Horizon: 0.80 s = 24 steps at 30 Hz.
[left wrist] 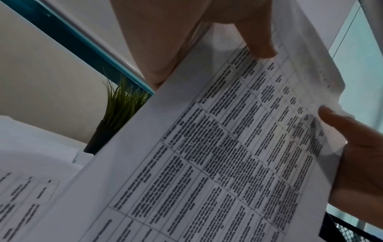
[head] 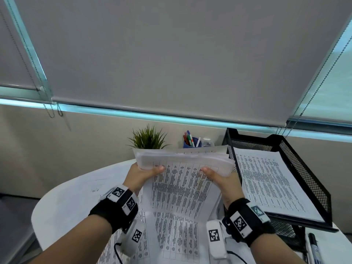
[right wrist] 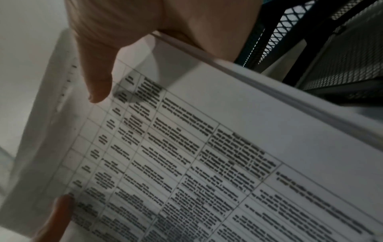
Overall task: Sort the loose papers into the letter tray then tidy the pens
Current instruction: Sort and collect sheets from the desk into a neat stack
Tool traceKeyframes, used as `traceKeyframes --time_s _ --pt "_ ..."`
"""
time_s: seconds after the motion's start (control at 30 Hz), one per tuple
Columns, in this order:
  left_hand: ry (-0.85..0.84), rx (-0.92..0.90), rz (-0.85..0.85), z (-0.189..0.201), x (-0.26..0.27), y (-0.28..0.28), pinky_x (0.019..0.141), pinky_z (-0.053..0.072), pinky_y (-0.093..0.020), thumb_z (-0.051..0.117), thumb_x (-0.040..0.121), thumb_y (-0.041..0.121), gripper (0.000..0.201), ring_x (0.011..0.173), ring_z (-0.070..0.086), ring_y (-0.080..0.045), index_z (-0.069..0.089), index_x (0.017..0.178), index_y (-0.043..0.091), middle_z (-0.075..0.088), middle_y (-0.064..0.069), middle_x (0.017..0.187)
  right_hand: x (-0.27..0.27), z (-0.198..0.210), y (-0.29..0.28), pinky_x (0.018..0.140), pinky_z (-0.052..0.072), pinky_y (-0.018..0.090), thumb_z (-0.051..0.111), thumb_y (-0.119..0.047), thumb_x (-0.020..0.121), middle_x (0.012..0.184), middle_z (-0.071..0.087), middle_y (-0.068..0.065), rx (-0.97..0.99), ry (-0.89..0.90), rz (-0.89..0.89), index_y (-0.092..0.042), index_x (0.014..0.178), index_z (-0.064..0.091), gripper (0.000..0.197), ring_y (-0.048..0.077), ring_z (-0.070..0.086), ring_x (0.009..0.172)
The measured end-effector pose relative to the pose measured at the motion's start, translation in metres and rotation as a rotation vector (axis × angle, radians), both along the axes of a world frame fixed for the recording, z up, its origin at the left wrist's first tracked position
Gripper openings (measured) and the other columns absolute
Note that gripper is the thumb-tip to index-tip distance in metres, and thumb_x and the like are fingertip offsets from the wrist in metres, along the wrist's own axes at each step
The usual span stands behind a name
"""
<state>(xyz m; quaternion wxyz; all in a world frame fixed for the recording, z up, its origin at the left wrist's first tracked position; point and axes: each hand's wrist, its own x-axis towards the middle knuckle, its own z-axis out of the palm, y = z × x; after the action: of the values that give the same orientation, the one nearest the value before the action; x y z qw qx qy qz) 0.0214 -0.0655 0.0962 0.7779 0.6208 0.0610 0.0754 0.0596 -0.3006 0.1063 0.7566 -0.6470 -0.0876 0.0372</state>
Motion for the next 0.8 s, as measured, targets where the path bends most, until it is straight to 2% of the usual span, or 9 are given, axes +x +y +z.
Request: traceKeyframes --time_s 0.1,0.2,0.3,0.4,0.53,0.57,0.63,0.7,0.8 --pt "-0.005 0.056 -0.024 0.004 0.001 -0.004 0.075 0.055 -0.031 0.092 0.032 0.039 0.064 0.084 0.072 -0.014 0.070 0.089 0.021 0.075 -0.004 0.090 0.000 0.002 0.003 0.084 0.052 0.033 0.085 -0.014 0.059 0.082 0.075 -0.003 0.011 -0.009 0.012 -0.021 0.087 0.065 0.035 0.016 0.070 0.086" --pt "0.004 0.085 -0.015 0.005 0.002 0.000 0.078 0.055 -0.036 0.090 0.024 0.050 0.072 0.087 0.071 -0.020 0.072 0.086 0.020 0.075 -0.007 0.091 0.000 0.003 0.004 0.092 0.051 0.040 0.089 -0.025 0.050 0.089 0.076 -0.001 0.011 0.008 0.009 -0.023 0.084 0.072 0.038 0.016 0.071 0.089" --pt "0.028 0.099 -0.023 0.001 0.002 0.003 0.082 0.054 -0.039 0.090 0.022 0.052 0.080 0.089 0.071 -0.020 0.070 0.092 0.018 0.074 -0.006 0.092 -0.001 0.000 0.003 0.095 0.049 0.046 0.089 -0.042 0.041 0.093 0.075 0.002 0.013 0.014 0.006 -0.033 0.082 0.075 0.045 0.018 0.070 0.092" --pt "0.016 0.101 -0.032 -0.003 0.000 0.001 0.079 0.054 -0.035 0.091 0.022 0.045 0.078 0.087 0.071 -0.016 0.069 0.092 0.020 0.075 -0.005 0.093 -0.002 0.003 0.005 0.096 0.048 0.045 0.089 -0.043 0.046 0.088 0.075 0.001 0.017 -0.010 -0.022 -0.022 0.083 0.072 0.046 0.013 0.071 0.085" --pt "0.046 0.110 -0.040 -0.002 -0.002 0.002 0.081 0.055 -0.043 0.091 0.025 0.045 0.074 0.086 0.072 -0.022 0.071 0.090 0.016 0.074 -0.009 0.092 0.000 0.019 0.008 0.094 0.045 0.045 0.068 -0.078 0.050 0.073 0.068 0.012 0.014 -0.095 -0.109 -0.012 0.078 0.071 0.072 0.026 0.067 0.072" --pt "0.044 0.122 -0.049 -0.001 -0.003 0.003 0.080 0.056 -0.042 0.091 0.025 0.047 0.074 0.086 0.072 -0.021 0.071 0.090 0.016 0.074 -0.009 0.092 -0.001 0.024 0.009 0.092 0.046 0.045 0.065 -0.080 0.053 0.073 0.066 0.018 0.037 -0.117 -0.122 -0.004 0.081 0.069 0.082 0.031 0.065 0.072" --pt "0.035 0.144 -0.068 0.001 -0.006 0.002 0.078 0.056 -0.039 0.090 0.025 0.050 0.075 0.087 0.071 -0.021 0.071 0.091 0.017 0.074 -0.008 0.093 0.000 0.031 0.008 0.077 0.049 0.038 0.066 -0.080 0.053 0.074 0.056 0.028 0.072 -0.131 -0.142 0.017 0.085 0.057 0.103 0.034 0.056 0.065" --pt "0.035 0.151 -0.078 0.001 -0.007 0.002 0.077 0.057 -0.040 0.090 0.025 0.051 0.077 0.088 0.071 -0.023 0.071 0.092 0.016 0.074 -0.008 0.093 0.000 0.037 0.009 0.068 0.046 0.032 0.070 -0.074 0.053 0.069 0.048 0.021 0.086 -0.124 -0.162 0.012 0.074 0.056 0.090 0.028 0.046 0.061" --pt "0.052 0.128 -0.075 0.001 -0.007 0.001 0.083 0.054 -0.047 0.090 0.027 0.049 0.077 0.090 0.071 -0.026 0.071 0.093 0.016 0.074 -0.011 0.095 0.001 0.037 0.011 0.081 0.047 0.038 0.074 -0.055 0.064 0.065 0.043 0.015 0.059 -0.111 -0.184 0.000 0.061 0.057 0.058 0.024 0.041 0.061"
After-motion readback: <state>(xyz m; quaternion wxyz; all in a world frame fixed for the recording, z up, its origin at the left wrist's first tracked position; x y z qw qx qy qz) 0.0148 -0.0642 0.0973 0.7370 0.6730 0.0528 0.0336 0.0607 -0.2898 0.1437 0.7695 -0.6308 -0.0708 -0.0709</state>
